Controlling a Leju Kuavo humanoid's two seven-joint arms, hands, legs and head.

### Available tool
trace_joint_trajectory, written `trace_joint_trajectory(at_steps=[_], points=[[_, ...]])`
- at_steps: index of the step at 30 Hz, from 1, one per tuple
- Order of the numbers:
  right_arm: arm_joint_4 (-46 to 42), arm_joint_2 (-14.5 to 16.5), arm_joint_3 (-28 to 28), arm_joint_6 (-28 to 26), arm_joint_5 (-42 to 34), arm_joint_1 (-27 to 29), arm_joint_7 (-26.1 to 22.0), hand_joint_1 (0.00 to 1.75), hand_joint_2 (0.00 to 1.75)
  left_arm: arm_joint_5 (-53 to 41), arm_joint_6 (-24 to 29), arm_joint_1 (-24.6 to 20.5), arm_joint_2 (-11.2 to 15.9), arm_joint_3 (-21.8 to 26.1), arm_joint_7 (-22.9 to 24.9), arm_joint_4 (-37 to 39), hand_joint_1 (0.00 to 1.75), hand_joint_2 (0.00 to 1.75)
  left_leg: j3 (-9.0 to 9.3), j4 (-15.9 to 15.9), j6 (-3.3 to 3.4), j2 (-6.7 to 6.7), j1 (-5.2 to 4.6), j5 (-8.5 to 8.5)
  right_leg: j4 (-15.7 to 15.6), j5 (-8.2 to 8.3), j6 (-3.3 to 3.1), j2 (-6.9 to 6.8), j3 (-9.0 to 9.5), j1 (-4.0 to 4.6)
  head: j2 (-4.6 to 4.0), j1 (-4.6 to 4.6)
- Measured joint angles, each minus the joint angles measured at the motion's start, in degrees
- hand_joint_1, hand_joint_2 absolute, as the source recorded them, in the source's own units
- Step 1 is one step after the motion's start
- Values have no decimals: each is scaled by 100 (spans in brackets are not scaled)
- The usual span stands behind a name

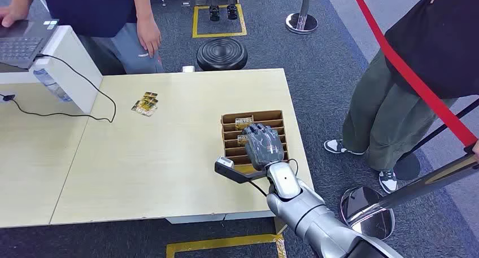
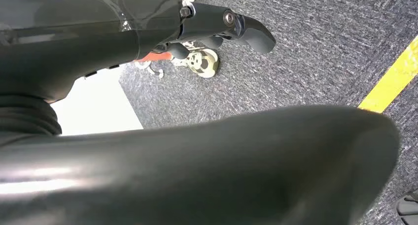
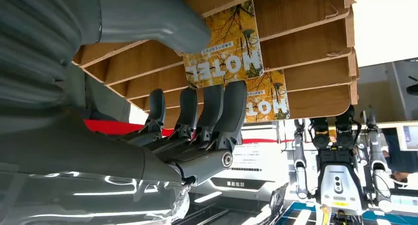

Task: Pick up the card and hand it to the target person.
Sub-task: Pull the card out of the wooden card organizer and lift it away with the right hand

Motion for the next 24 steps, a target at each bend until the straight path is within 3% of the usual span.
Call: trace_joint_trajectory(at_steps=[5,15,21,24], points=[[2,0,0,12,8,-3,0,101,175,-2,0,0,0,0,0,0,0,0,0,0,0,0,0,0,0,0,0,0,0,0,0,0],[52,-7,11,62,8,-5,-15,58,175,-69,0,-1,-2,0,2,0,0,0,1,0,0,1,0,0,0,0,0,0,1,0,0,0],[52,-7,11,76,3,-22,-15,75,175,-71,1,-1,-4,0,2,0,0,0,7,0,0,1,0,0,0,0,0,0,6,0,0,0],[53,-7,13,104,4,-23,-14,98,175,-66,2,0,-10,0,2,0,0,0,8,0,0,1,0,0,0,1,0,0,7,0,0,-1]])
